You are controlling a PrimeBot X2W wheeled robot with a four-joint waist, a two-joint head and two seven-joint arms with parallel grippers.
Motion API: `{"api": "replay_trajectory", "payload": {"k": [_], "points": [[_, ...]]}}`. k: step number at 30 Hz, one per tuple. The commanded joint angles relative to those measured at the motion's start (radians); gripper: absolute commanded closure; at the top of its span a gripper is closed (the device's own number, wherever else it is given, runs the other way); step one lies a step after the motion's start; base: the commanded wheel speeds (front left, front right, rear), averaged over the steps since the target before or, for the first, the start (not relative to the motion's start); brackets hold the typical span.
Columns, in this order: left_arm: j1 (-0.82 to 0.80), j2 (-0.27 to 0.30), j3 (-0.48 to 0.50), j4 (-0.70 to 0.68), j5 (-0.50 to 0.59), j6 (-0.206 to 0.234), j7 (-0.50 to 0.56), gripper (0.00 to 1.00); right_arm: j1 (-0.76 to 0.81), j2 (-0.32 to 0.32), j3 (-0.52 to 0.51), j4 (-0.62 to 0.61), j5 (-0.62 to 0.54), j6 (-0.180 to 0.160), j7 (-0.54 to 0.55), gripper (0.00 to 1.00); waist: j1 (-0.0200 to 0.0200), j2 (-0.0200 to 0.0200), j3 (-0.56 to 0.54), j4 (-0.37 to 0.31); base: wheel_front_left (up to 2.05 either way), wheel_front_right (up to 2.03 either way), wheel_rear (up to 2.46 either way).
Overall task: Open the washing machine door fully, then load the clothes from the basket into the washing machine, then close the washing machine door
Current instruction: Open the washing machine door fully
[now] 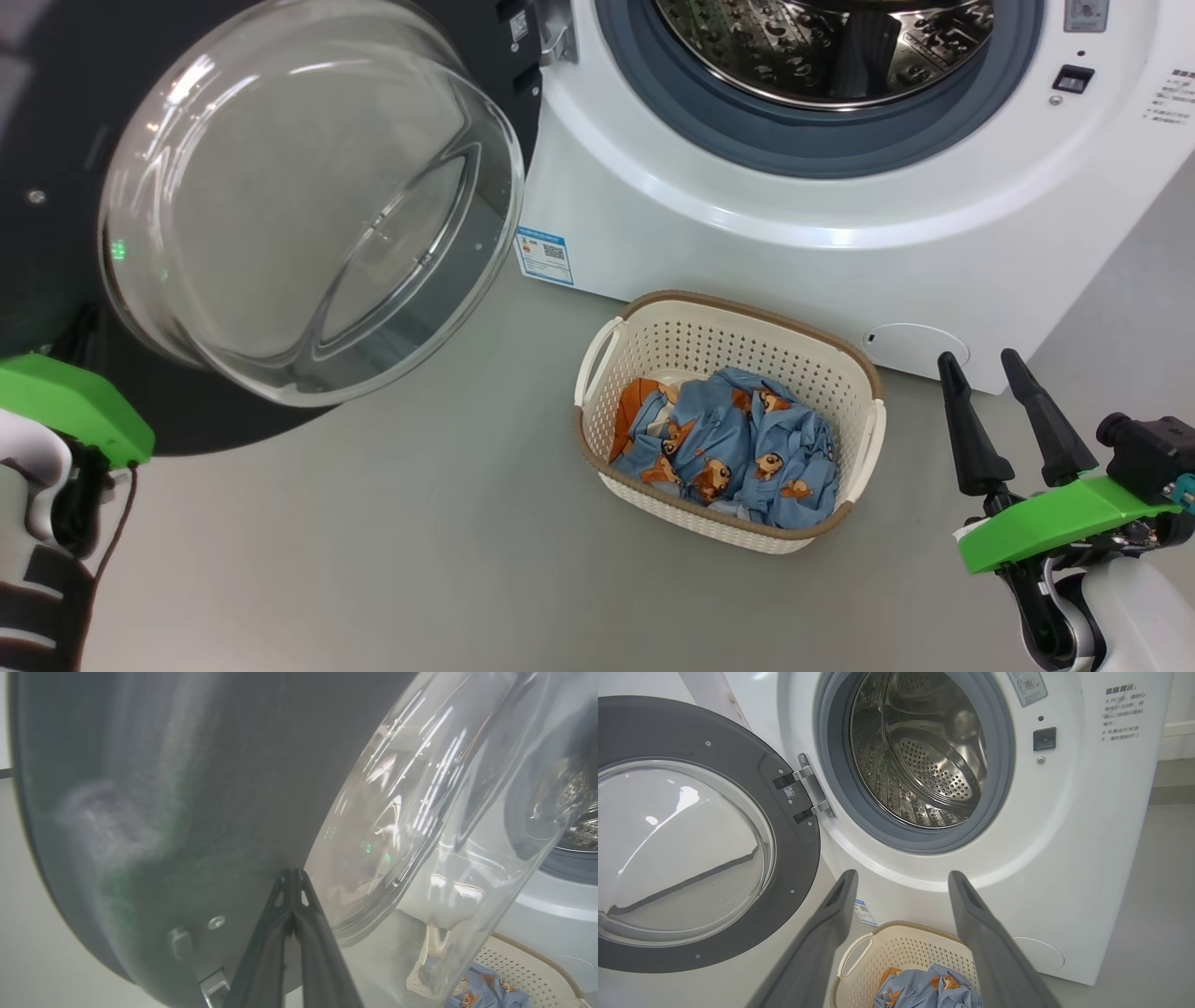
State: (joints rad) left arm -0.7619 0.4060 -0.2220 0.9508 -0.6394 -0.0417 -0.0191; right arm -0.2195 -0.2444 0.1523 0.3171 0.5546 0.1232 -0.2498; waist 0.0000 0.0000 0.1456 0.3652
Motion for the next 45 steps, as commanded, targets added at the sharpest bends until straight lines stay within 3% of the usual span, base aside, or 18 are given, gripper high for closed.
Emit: {"api": "replay_trajectory", "payload": {"k": [1, 17, 27, 36, 44, 45], "points": [[-0.056, 0.078, 0.037, 0.008, 0.009, 0.017, -0.016, 1.00, -0.027, -0.010, 0.015, -0.019, -0.003, 0.008, -0.012, 0.00, 0.0000, 0.0000, -0.002, -0.010, 0.00, 0.00, 0.00], [-0.097, 0.067, 0.008, 0.128, 0.015, -0.017, -0.068, 1.00, -0.012, -0.001, 0.007, -0.008, 0.000, 0.008, -0.012, 0.00, 0.0000, 0.0000, -0.036, -0.001, 0.00, 0.00, 0.00], [-0.089, 0.065, -0.007, 0.165, -0.005, -0.066, -0.098, 1.00, 0.001, 0.007, 0.006, -0.002, 0.001, 0.008, -0.012, 0.00, 0.0000, 0.0000, -0.070, -0.002, 0.00, 0.00, 0.00], [-0.018, 0.056, -0.031, 0.124, -0.023, -0.083, -0.128, 1.00, 0.017, 0.012, 0.016, 0.002, 0.000, 0.008, -0.012, 0.00, 0.0000, 0.0000, -0.106, -0.024, 0.00, 0.00, 0.00], [0.084, 0.041, -0.038, 0.005, -0.045, -0.086, -0.168, 1.00, 0.040, 0.017, 0.027, -0.001, -0.002, 0.008, -0.012, 0.00, 0.0000, 0.0000, -0.136, -0.063, 0.00, 0.00, 0.00], [0.100, 0.039, -0.039, -0.018, -0.048, -0.086, -0.173, 0.88, 0.041, 0.017, 0.031, -0.001, -0.001, 0.008, -0.012, 0.00, 0.0000, 0.0000, -0.139, -0.071, 0.00, 0.00, 0.00]]}}
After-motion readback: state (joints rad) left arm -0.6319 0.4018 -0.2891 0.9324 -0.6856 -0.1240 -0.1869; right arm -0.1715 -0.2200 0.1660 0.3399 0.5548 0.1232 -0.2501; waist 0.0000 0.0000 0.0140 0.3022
